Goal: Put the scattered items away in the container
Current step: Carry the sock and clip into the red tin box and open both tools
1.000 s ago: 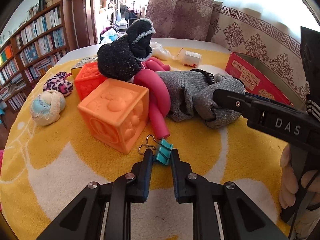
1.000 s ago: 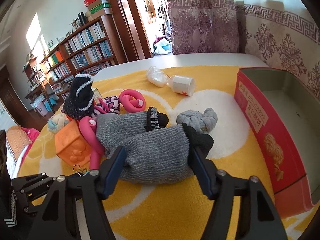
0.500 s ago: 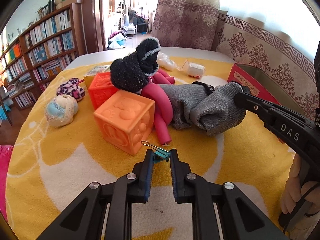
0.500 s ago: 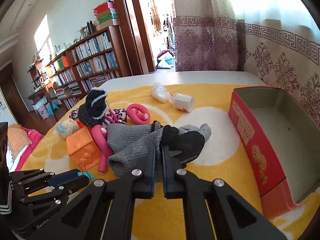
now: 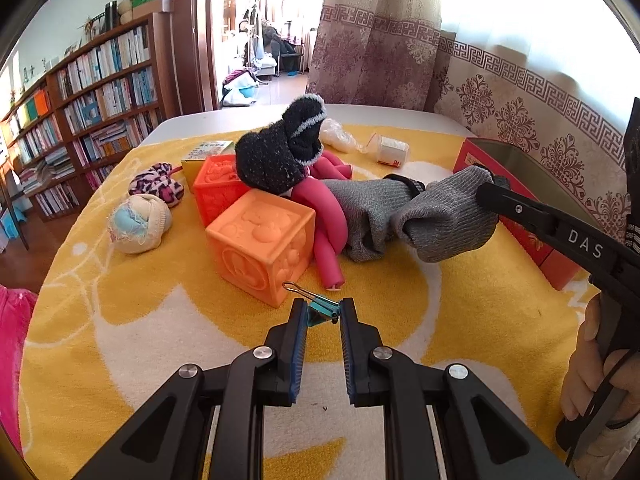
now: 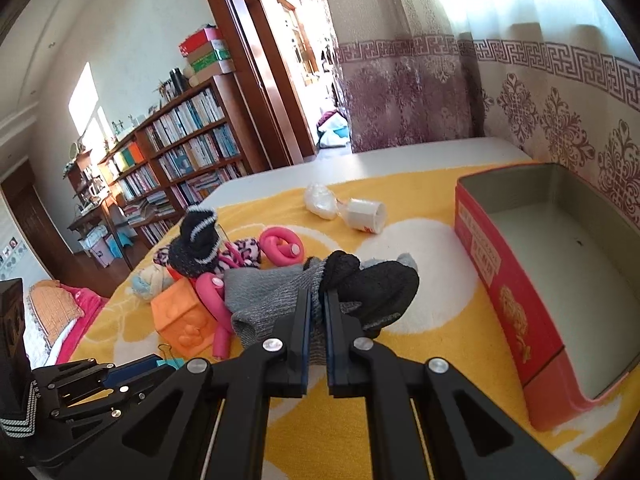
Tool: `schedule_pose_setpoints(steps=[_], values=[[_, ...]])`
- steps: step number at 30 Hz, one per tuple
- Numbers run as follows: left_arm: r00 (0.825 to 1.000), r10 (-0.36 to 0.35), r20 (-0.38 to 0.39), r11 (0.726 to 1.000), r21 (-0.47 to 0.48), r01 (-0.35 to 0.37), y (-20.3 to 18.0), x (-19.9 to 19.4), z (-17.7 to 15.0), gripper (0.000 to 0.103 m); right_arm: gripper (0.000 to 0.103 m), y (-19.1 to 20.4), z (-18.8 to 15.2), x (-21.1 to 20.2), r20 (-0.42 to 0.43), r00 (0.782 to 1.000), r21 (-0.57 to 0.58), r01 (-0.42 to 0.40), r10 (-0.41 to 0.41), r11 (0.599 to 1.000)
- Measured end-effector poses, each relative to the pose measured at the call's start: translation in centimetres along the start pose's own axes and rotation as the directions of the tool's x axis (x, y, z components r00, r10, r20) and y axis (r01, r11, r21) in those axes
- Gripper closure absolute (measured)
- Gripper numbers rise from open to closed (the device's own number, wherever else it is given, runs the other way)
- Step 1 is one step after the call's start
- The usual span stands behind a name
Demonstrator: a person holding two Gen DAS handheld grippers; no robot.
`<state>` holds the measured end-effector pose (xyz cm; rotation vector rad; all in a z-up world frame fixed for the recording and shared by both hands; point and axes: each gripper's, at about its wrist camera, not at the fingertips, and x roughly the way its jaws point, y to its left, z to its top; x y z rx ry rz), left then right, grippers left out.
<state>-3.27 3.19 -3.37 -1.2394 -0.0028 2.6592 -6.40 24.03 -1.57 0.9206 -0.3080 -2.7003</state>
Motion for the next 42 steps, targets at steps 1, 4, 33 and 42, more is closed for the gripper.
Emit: schedule_pose_setpoints(steps=[1,4,33,42], values=[[1.0,-0.001,0.004,1.0,0.0,0.001,0.0,-0.2,0.1,0.086,0.096,-0.1,0.1,-0.4,0.016,1.0,0.007,-0.003,0.003,1.0],[1.0,-0.007,0.013,1.0,0.002,0.007,-0.2,-0.8,0.5,0.086,0.096,-0.8,0.7,-1.5,0.057,0.998,0.042,0.002,-0.005,0.999],[0.938,-0.346,-0.008,0.896,0.296,0.333,-21.8,0.1,9.7,0.086,0.096,-16.4,2.2,-9.5,0.182,0.893,0.265,0.359,-0.412,0.895],[0.888,-0.439,-0.136,0.853,0.247,0.46,-24.8,5.1,11.1,0.086,0.058,-19.3,1.7,-10.7,0.217,0.866,0.394,0.344,-0.451,0.852]])
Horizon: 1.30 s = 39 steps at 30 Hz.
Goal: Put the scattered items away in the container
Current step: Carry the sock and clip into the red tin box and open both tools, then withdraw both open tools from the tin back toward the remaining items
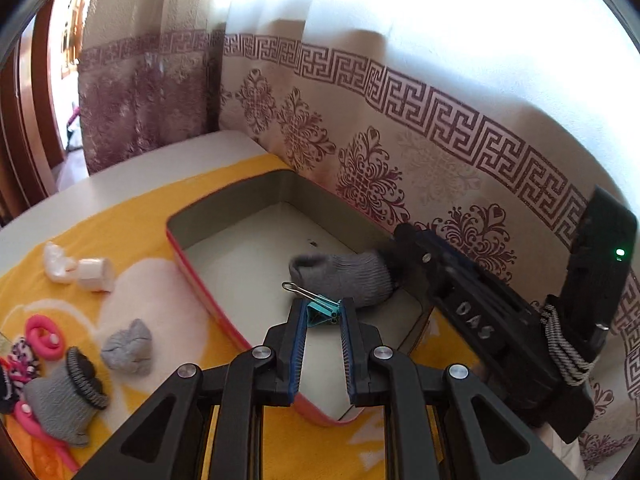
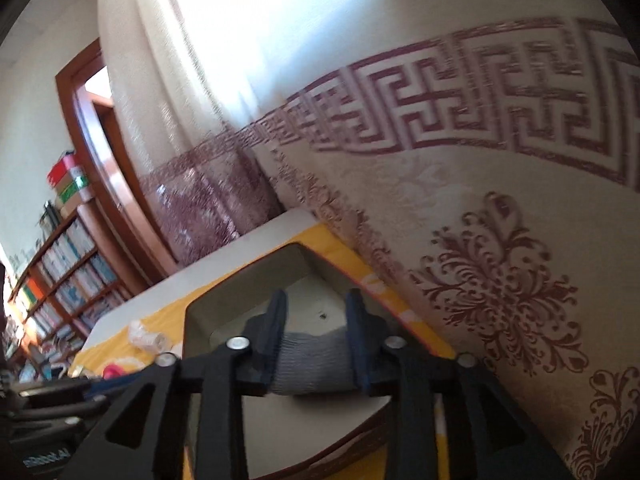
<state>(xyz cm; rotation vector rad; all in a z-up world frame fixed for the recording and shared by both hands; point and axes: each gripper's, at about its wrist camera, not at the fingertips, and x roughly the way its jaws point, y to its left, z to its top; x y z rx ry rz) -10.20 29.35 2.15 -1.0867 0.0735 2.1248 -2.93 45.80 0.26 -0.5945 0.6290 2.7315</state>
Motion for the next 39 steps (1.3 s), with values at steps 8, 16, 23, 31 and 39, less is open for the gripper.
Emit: schedule_pose_setpoints(steps=[8,16,23,31,39], values=[[0.997,-0.065,-0.048,0.996,-0.071,0.061,1.2,1.6,-0.3,0.077,0.043,-0.1,-0.1,-0.6,0.025,1.0,0.006,0.001,-0.001,1.0],[0.999,-0.014,0.049,0.994,-0.109,0.019,2.5,-1.1,-0.4,0.023,0.042,0.1,-0.3,-0.4,0.023,1.0,-0.007,0.001,-0.001,1.0],[0.997,0.052,0.049,0.989,-0.139,-0.044,3.9,-2.6,-1.7,0.023,0.042,0.7,-0.6,-0.5,0.023,1.0,-0.025,-0.003,0.003,1.0],[0.976,0.203,0.084,0.97,-0.155,-0.188,6.5,-6.1,-4.4,0.023,0.037,1.5,-0.9,-0.6,0.028,1.0,-0.058,-0.009,0.011,0.998],[0.938,0.325,0.12,0.929,-0.226,-0.293,10.9,-11.2,-8.1,0.023,0.03,2.9,-1.8,-1.2,0.067,0.998,-0.147,0.017,-0.007,0.989]])
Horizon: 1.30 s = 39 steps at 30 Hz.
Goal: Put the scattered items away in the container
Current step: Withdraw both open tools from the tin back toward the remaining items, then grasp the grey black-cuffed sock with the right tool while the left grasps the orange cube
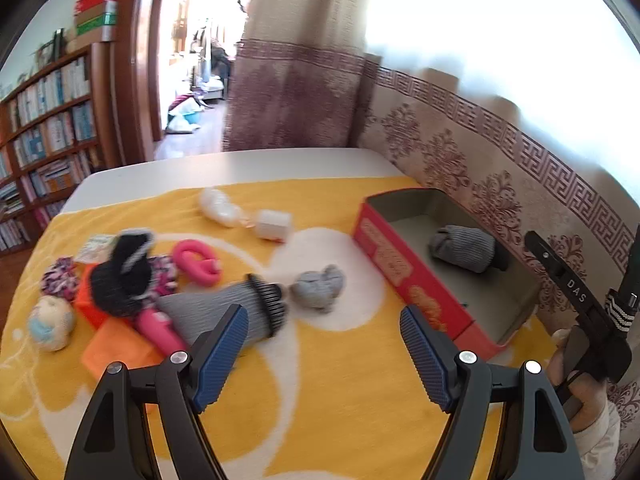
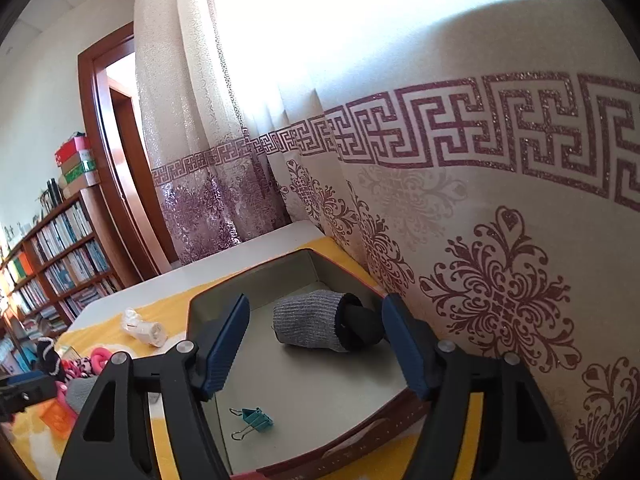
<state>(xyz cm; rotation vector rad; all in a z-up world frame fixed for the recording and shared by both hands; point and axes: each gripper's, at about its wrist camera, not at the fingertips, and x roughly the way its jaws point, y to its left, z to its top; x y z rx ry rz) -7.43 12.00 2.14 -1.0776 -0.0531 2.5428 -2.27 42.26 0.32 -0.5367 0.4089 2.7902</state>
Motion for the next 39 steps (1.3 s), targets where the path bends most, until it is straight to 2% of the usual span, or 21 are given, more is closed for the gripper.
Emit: schedule_pose_setpoints(steps=[4,8,11,15,18,22,29,34,36,38,39], values=[[0.999,0.036,0.015,0.998,-0.053,-0.036,3.5,-1.5,-0.6,0.023,0.03,0.6,-0.2,-0.4,0.023,0.999,-0.038,0.031,-0.03,0.999],[0.997,0.079,0.016,0.993,-0.091,-0.077,6.6,-2.4,-1.5,0.023,0.029,1.0,0.1,-0.5,0.0,1.0,-0.026,0.03,-0.03,0.999],[0.993,0.117,0.009,0.987,-0.111,-0.115,8.6,-2.6,-2.1,0.023,0.029,2.1,0.4,-1.4,-0.014,1.0,0.003,-0.023,0.023,1.0],[0.99,0.14,-0.017,0.981,-0.133,-0.141,10.7,-2.1,-2.9,0.023,0.027,5.6,0.8,-2.5,-0.052,0.987,-0.032,-0.157,0.155,0.987],[0.989,0.143,-0.042,0.98,-0.131,-0.147,11.6,-1.4,-3.4,0.023,0.025,8.7,0.5,-2.9,-0.1,0.965,-0.07,-0.249,0.242,0.966],[0.987,0.148,-0.066,0.983,-0.099,-0.154,12.2,-0.6,-3.8,0.023,0.025,12.6,-1.2,-1.8,-0.219,0.911,-0.083,-0.375,0.35,0.923],[0.984,0.141,-0.112,0.986,-0.078,-0.15,13.6,1.6,-4.2,0.023,0.025,16.7,-4.2,-0.1,-0.331,0.86,-0.116,-0.446,0.389,0.887],[0.982,0.111,-0.15,0.987,-0.101,-0.127,14.3,3.8,-4.5,0.023,0.025,18.0,-4.9,1.2,-0.387,0.829,-0.113,-0.477,0.404,0.871],[0.985,0.082,-0.151,0.983,-0.153,-0.106,15.0,4.2,-4.8,0.023,0.025,18.5,-5.3,1.7,-0.414,0.813,-0.1,-0.489,0.41,0.867],[0.989,0.063,-0.136,0.982,-0.167,-0.086,15.1,3.8,-4.8,0.036,0.025,18.8,-5.7,2.3,-0.439,0.796,-0.086,-0.499,0.417,0.862],[0.989,0.07,-0.128,0.982,-0.166,-0.091,15.1,3.5,-4.7,0.036,0.025,18.9,-5.8,2.5,-0.448,0.79,-0.082,-0.502,0.418,0.861]])
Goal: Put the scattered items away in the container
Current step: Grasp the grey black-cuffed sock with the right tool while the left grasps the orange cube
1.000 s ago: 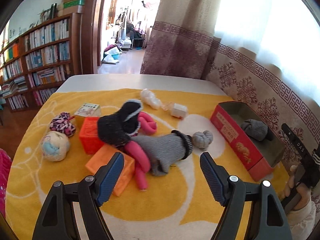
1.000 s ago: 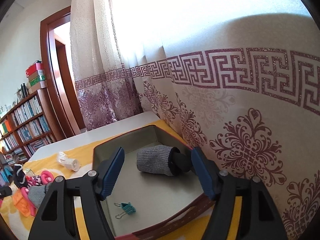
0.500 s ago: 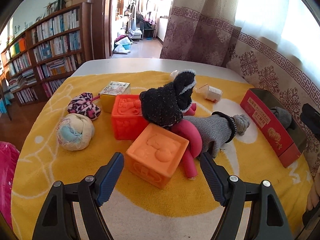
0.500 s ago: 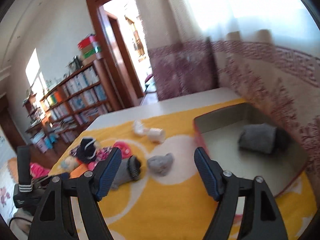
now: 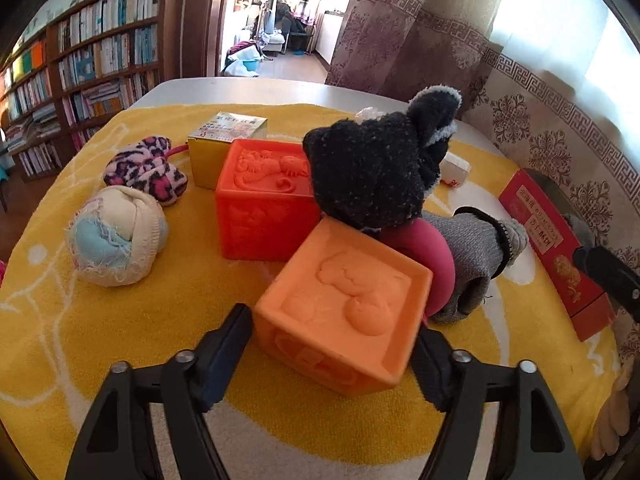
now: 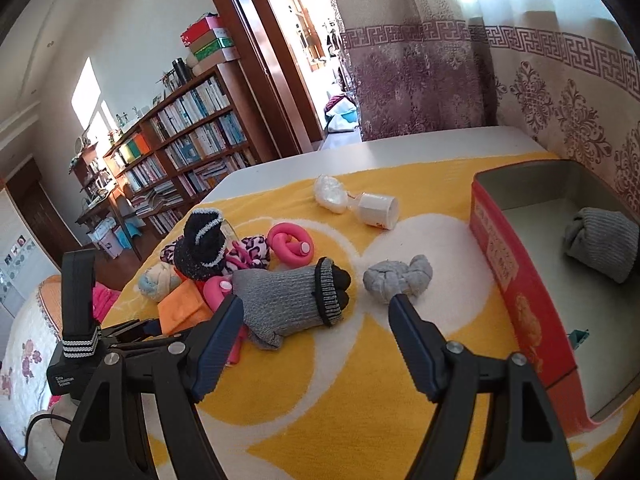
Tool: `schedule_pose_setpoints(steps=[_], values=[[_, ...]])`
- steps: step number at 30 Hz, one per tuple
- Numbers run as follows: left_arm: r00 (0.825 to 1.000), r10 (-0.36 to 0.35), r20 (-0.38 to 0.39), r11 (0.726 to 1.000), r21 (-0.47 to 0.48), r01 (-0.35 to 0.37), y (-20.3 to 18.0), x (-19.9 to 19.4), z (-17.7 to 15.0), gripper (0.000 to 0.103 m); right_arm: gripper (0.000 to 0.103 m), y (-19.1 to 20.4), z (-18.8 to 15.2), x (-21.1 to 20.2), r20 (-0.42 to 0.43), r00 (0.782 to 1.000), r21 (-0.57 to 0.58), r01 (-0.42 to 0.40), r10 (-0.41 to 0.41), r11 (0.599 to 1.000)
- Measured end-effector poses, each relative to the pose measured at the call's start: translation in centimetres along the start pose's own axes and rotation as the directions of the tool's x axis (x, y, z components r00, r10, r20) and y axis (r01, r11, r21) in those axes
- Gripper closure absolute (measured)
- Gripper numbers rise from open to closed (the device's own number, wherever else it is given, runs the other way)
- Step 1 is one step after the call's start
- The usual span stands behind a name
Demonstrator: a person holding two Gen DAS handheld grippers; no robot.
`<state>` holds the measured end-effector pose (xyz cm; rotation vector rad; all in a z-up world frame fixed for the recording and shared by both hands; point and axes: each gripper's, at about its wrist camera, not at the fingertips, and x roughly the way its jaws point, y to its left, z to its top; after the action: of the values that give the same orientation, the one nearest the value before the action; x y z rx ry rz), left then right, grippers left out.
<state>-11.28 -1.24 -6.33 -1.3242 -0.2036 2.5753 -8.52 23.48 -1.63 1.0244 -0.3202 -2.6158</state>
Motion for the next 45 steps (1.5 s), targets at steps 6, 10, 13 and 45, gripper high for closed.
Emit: schedule_pose_setpoints(steps=[6,10,13,45], values=[[0.999,-0.01,0.052,1.0,-0.021,0.011,0.0,-1.9,-0.3,0.036,0.025,0.2,-0.1,1.6,-0.067,0.998,0.001,-0.015,0.015,1.0],[0.996,-0.028,0.089,0.999,-0.021,0.03,-0.1,-3.3,-0.4,0.036,0.024,0.7,0.2,3.0,-0.102,0.995,-0.018,-0.006,0.005,1.0],[0.994,-0.048,0.099,0.998,-0.027,0.051,0.1,-3.9,-0.5,0.037,0.024,1.1,0.7,4.2,-0.126,0.992,-0.025,-0.01,0.007,1.0],[0.994,-0.019,0.112,0.998,-0.052,0.025,0.8,-4.0,-0.5,0.036,0.068,0.5,1.8,6.4,-0.1,0.993,-0.007,0.055,-0.055,0.998]])
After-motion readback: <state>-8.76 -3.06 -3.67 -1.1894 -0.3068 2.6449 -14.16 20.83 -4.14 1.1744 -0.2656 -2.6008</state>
